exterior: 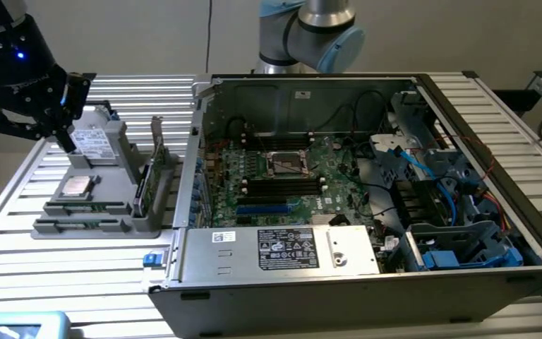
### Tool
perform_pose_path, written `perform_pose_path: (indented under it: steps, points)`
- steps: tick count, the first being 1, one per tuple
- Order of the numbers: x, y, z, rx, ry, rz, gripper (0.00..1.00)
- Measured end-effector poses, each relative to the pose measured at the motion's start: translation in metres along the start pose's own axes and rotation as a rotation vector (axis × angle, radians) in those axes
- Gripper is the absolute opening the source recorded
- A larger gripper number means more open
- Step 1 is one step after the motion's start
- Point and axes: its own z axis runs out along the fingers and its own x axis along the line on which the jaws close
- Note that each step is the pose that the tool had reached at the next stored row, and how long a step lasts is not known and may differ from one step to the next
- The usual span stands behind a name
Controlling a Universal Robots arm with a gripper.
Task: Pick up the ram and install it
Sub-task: 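Pick up the ram and move it above insertion slot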
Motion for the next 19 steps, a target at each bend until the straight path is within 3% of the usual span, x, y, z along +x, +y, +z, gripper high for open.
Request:
perform_pose_path:
  steps: [19]
  points:
    - [0.0000,0.0000,0.0000,-0.0040,0.0130,-0.345,0.11]
